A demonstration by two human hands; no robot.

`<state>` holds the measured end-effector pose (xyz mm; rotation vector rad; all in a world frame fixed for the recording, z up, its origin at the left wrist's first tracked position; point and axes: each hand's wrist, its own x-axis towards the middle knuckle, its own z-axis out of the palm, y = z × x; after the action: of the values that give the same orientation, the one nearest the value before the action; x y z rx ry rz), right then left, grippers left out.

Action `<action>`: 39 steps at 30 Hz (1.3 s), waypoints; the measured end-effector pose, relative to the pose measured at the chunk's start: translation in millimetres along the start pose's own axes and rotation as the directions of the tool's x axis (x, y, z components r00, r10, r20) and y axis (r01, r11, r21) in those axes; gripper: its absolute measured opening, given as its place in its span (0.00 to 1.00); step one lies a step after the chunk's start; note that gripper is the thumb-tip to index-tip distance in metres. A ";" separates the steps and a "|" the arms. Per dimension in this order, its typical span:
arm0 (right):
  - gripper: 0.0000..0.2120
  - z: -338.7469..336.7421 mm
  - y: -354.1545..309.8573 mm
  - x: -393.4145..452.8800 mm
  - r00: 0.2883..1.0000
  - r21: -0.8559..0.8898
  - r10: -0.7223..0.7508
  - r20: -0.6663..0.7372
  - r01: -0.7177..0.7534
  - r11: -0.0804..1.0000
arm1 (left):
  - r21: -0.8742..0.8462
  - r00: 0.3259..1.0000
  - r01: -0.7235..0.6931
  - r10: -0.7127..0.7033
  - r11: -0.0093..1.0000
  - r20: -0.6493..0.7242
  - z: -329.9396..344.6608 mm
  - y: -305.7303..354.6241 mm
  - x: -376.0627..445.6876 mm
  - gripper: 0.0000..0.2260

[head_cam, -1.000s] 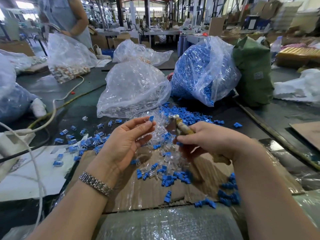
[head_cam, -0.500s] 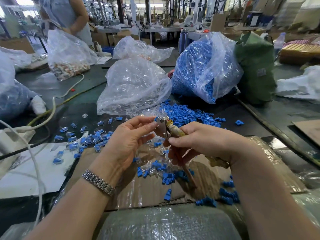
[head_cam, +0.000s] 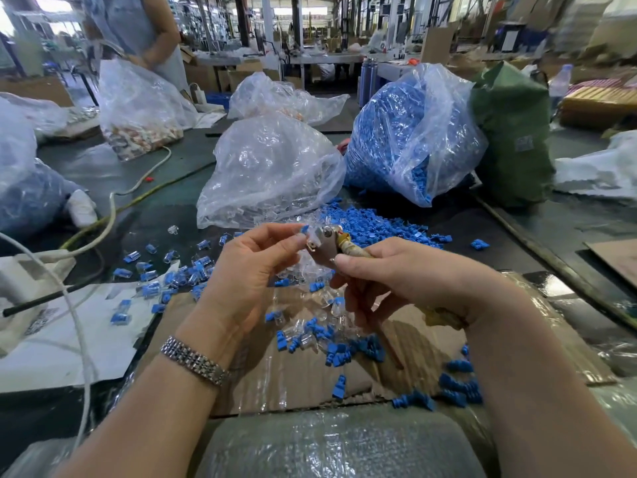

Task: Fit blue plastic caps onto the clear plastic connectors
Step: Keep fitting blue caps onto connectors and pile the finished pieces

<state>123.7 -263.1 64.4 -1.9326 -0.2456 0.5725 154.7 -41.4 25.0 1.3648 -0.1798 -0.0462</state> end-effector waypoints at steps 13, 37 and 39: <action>0.12 -24.4 27.4 16.2 0.725 -0.437 0.171 -0.667 -0.568 0.697 | 0.916 0.856 0.226 0.381 0.332 -0.350 -29.5 6.2 -0.7 0.05; 0.06 -4.0 31.8 41.8 0.823 -0.796 -0.195 -0.534 -0.411 0.444 | 0.925 0.970 -0.242 0.108 0.295 0.219 5.2 -14.7 -5.9 0.13; 0.03 -4.3 30.8 39.5 0.822 -0.769 -0.192 -0.536 -0.382 0.513 | 0.923 0.967 -0.250 0.121 0.292 0.224 5.2 -16.2 -5.1 0.11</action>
<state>157.3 -263.0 27.0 -3.0325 -0.0015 -0.1832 150.0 -49.1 9.7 2.5727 -0.5296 0.2344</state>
